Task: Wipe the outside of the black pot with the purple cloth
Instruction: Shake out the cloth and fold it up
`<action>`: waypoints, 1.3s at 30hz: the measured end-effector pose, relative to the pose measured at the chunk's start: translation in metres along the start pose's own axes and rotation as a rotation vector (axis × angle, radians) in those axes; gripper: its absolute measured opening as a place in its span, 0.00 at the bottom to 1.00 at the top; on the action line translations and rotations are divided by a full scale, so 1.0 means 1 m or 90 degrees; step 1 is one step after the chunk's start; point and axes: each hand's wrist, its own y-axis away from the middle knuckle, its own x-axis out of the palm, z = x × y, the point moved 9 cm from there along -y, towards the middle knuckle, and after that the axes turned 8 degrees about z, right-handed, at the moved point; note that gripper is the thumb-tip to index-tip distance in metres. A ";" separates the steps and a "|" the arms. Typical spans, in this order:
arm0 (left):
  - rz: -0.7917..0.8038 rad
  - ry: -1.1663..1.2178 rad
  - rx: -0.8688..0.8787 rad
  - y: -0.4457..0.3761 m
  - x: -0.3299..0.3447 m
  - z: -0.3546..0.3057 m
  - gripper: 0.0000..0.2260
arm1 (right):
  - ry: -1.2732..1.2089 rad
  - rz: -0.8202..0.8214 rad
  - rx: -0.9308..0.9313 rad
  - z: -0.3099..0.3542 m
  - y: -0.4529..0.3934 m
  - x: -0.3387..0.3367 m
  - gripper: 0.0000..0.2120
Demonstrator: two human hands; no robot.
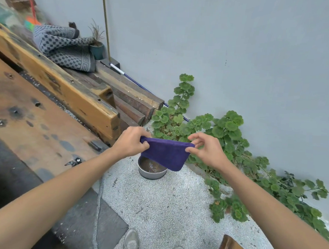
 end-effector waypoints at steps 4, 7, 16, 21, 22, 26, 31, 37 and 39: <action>-0.026 0.023 -0.041 0.024 -0.007 0.026 0.11 | 0.056 0.063 -0.022 0.022 -0.009 0.026 0.10; -0.047 0.058 -0.089 0.057 -0.009 0.045 0.12 | 0.041 0.086 -0.048 0.036 -0.007 0.045 0.05; -0.176 0.229 -0.241 0.204 0.022 0.091 0.09 | -0.029 0.271 -0.163 0.079 0.028 0.150 0.06; -0.293 0.314 -0.316 0.305 0.051 0.112 0.08 | -0.044 0.373 -0.241 0.097 0.071 0.224 0.06; -0.321 0.321 -0.323 0.329 0.059 0.114 0.06 | -0.047 0.392 -0.259 0.104 0.081 0.240 0.07; -0.424 0.367 -0.345 0.420 0.090 0.119 0.05 | -0.055 0.455 -0.324 0.139 0.128 0.299 0.07; -0.524 0.317 -0.404 0.524 0.120 0.118 0.07 | -0.033 0.531 -0.404 0.180 0.188 0.372 0.05; -0.582 0.253 -0.514 0.627 0.158 0.129 0.08 | -0.051 0.606 -0.401 0.203 0.249 0.452 0.07; -0.584 0.270 -0.558 0.652 0.174 0.142 0.08 | -0.041 0.645 -0.365 0.203 0.258 0.480 0.08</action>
